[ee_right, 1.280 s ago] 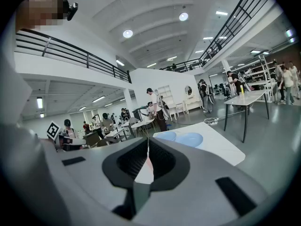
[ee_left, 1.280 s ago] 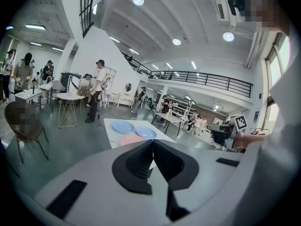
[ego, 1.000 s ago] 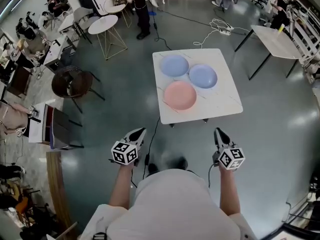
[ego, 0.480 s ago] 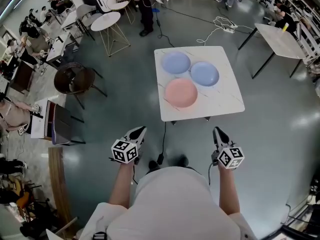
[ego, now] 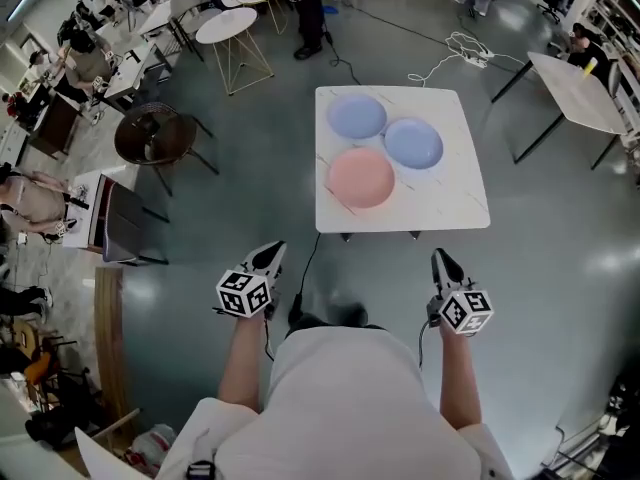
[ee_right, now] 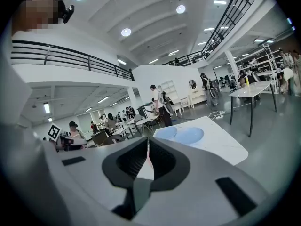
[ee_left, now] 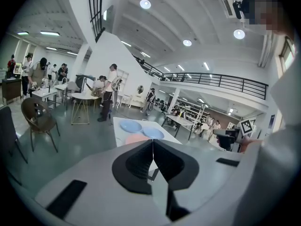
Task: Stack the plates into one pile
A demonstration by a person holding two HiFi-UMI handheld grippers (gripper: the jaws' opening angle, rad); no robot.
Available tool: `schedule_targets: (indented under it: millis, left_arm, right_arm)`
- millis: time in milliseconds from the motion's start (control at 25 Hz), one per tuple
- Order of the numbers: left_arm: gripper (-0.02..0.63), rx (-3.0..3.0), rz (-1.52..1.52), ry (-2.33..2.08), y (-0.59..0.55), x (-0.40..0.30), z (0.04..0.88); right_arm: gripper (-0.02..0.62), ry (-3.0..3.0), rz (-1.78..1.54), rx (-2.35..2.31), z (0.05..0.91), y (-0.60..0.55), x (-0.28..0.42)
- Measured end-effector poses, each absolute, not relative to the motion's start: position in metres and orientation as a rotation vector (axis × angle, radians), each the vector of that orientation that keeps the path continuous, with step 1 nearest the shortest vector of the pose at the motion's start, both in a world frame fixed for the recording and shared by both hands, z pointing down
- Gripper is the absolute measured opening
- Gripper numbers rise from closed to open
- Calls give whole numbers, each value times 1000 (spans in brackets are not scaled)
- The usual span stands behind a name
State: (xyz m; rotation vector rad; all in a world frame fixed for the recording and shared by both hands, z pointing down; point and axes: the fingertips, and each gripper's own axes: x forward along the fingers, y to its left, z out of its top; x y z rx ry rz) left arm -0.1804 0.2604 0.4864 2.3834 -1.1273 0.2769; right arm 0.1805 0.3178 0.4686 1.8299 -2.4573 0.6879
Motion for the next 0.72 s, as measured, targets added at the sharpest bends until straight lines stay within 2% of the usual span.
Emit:
schedule_targets:
  millis: [720]
  left_arm:
    - [14,2384,288,-1143,245,-141,494]
  right_arm:
    - [29,-2444,745,1790,489,306,213]
